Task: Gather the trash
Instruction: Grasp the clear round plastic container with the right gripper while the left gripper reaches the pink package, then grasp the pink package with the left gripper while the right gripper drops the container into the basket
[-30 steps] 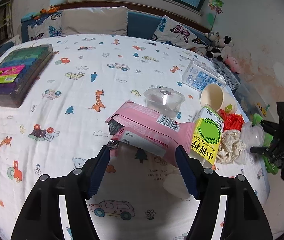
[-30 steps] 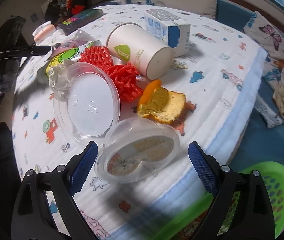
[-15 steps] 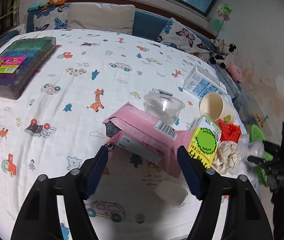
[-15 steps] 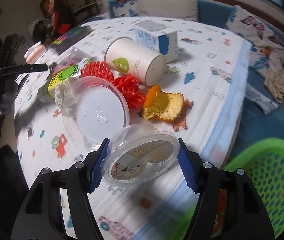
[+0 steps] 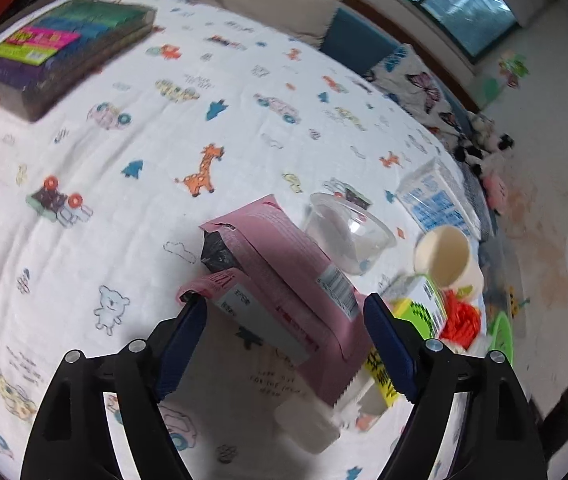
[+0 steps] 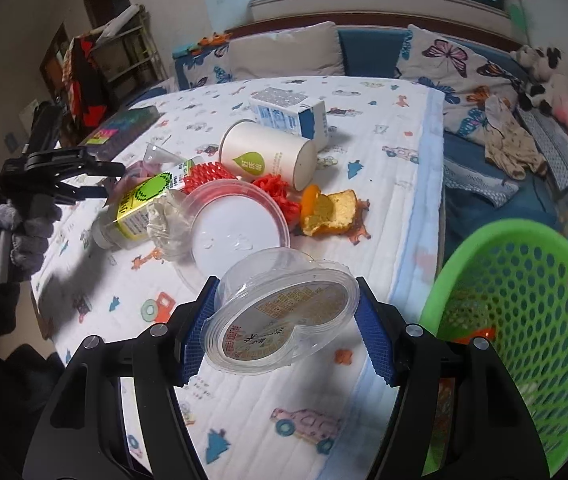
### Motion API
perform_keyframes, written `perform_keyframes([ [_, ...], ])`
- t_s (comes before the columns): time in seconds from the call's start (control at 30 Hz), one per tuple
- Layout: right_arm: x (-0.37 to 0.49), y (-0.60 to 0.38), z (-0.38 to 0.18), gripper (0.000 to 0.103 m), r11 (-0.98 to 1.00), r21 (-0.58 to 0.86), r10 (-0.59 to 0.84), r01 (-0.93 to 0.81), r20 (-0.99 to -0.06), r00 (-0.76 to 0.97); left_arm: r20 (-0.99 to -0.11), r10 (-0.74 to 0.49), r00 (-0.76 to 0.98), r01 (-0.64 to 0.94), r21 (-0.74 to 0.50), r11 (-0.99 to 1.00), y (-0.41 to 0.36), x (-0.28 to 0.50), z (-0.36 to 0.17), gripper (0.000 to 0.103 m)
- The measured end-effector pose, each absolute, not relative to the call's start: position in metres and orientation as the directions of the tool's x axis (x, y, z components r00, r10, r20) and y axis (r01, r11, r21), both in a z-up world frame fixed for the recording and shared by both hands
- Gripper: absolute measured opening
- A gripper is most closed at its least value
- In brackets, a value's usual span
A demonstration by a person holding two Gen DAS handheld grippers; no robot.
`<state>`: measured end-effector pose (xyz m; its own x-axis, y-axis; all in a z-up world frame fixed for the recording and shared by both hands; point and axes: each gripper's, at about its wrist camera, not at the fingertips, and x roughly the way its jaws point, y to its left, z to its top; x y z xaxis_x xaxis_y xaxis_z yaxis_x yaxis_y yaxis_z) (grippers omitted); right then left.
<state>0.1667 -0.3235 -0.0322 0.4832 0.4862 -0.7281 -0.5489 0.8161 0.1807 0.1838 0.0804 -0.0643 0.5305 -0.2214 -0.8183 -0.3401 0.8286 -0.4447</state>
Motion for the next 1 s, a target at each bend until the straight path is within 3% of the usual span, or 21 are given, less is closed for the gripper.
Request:
perform_keyframes([
  [0.43, 0.152, -0.320, -0.042, 0.066, 0.825, 0.240, 0.507, -0.512, -0.714, 0.482, -0.854, -0.186, 0.485, -0.441, -0.423, 0.791, 0.071, 0.205, -0.079, 0.081],
  [0.7, 0.143, -0.328, -0.044, 0.066, 0.846, 0.275, 0.501, -0.457, -0.704, 0.504, -0.838, -0.217, 0.500, -0.405, -0.448, 0.797, 0.072, 0.201, -0.080, 0.048],
  [0.8, 0.138, -0.332, -0.041, 0.066, 0.857, 0.276, 0.490, -0.435, -0.696, 0.524, -0.826, -0.223, 0.518, -0.370, -0.452, 0.812, 0.073, 0.195, -0.075, 0.041],
  [1.0, 0.128, -0.346, -0.034, 0.066, 0.889, 0.272, 0.449, -0.369, -0.680, 0.579, -0.793, -0.209, 0.572, -0.303, -0.441, 0.845, 0.080, 0.171, -0.054, 0.037],
])
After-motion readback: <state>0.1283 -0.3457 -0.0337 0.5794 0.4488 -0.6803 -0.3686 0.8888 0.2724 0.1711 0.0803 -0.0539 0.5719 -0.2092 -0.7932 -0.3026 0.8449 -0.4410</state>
